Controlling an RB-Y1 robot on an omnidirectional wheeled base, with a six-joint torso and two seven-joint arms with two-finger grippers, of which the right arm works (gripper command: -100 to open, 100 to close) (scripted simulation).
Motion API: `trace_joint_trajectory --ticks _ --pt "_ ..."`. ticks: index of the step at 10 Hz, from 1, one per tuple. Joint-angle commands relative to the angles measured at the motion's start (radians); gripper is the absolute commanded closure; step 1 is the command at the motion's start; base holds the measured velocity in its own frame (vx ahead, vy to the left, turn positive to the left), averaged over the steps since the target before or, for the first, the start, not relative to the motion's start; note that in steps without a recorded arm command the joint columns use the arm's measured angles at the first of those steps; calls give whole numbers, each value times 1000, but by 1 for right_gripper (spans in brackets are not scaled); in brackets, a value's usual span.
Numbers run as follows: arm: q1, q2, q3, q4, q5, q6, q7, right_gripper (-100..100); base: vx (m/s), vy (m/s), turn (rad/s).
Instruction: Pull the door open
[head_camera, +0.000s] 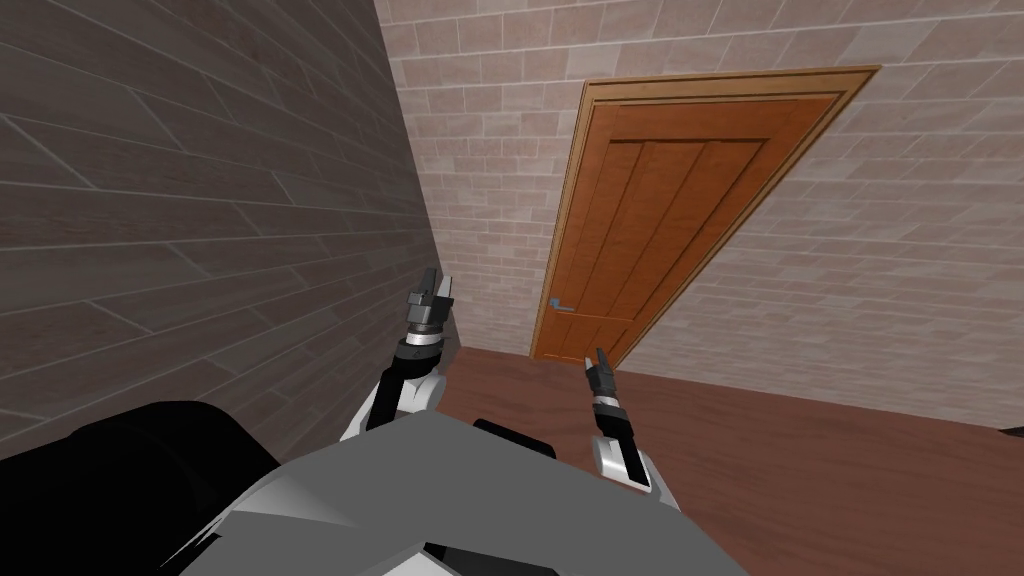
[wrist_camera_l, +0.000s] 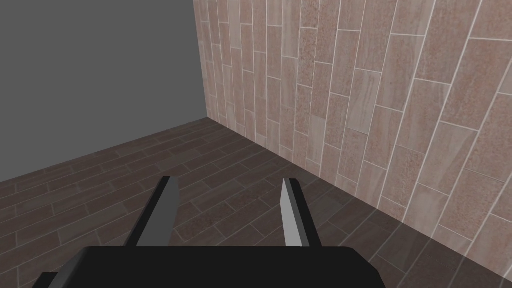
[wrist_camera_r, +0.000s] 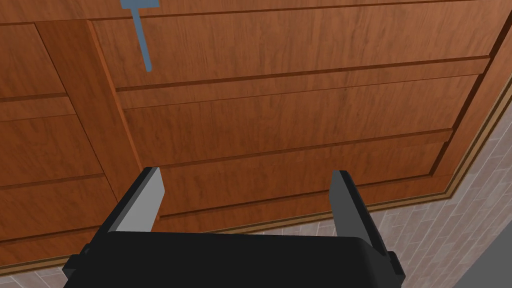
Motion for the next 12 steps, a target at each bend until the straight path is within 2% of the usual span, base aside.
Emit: trace_joint_trajectory --ticks 1,12 --pt "-19 -5 0 50 -4 -17 -1 -100 112 15 54" --pt "-115 -41 4 327 -30 -102 -12 -100 103 15 47"
